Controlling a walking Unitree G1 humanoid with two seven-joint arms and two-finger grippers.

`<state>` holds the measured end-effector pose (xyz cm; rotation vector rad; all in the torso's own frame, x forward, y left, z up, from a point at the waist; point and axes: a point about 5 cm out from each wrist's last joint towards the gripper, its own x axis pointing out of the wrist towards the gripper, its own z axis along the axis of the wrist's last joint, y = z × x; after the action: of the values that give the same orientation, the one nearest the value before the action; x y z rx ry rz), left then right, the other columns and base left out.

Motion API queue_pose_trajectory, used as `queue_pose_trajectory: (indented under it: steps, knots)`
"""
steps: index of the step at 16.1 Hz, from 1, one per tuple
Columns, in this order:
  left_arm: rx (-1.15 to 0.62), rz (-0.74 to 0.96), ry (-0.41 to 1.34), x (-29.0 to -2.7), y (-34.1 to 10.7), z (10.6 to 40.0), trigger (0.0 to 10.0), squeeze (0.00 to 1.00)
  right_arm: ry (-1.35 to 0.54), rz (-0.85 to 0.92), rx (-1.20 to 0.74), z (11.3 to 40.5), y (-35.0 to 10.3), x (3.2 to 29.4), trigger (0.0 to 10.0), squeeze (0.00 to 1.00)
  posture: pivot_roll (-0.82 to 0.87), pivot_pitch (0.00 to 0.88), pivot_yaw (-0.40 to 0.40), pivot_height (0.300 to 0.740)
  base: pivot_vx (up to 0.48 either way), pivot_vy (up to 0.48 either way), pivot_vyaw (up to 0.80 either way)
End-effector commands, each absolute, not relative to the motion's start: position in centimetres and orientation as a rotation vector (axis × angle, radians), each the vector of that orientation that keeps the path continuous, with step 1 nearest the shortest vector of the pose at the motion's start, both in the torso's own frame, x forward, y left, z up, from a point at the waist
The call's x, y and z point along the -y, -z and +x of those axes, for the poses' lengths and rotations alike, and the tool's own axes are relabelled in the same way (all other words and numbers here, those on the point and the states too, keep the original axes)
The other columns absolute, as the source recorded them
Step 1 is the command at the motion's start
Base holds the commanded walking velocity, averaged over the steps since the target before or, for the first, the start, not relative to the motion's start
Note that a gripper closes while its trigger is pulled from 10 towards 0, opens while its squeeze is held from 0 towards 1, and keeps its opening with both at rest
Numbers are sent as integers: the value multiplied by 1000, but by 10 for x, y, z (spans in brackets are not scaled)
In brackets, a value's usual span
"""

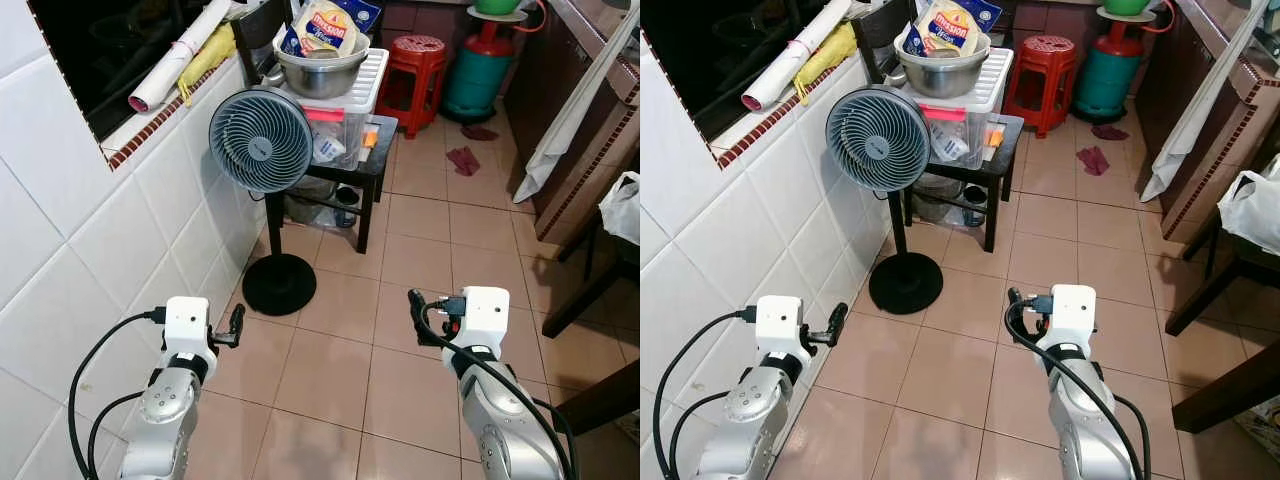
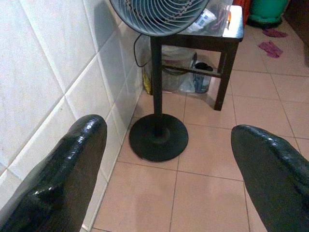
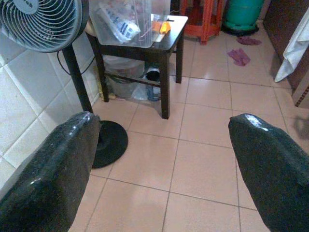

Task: Setting the table

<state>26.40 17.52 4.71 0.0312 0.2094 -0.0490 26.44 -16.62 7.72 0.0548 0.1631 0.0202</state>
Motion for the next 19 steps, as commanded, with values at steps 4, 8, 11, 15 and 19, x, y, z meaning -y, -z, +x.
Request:
queue_pose_trajectory:
  steps: [4,8,11,15,19]
  knots:
    - [-207,70,32,-179,-46,264,10000,0,-35,117,-186,262,-72,167,10000,0,-15,46,23,740,0,0,0]
    - [-199,68,52,-180,-47,264,10000,0,-11,65,-201,261,-66,168,10000,0,-15,47,27,740,0,0,0]
    - [-203,62,50,-179,-47,265,10000,0,-8,67,-243,259,-61,169,10000,0,-15,47,27,740,0,0,0]
    - [-209,47,34,-181,-47,268,10000,0,-3,65,-210,259,-64,174,10000,0,-13,48,28,740,0,0,0]
    - [-225,29,28,-181,-46,269,10000,0,4,69,-208,259,-64,172,10000,0,-17,47,28,740,0,0,0]
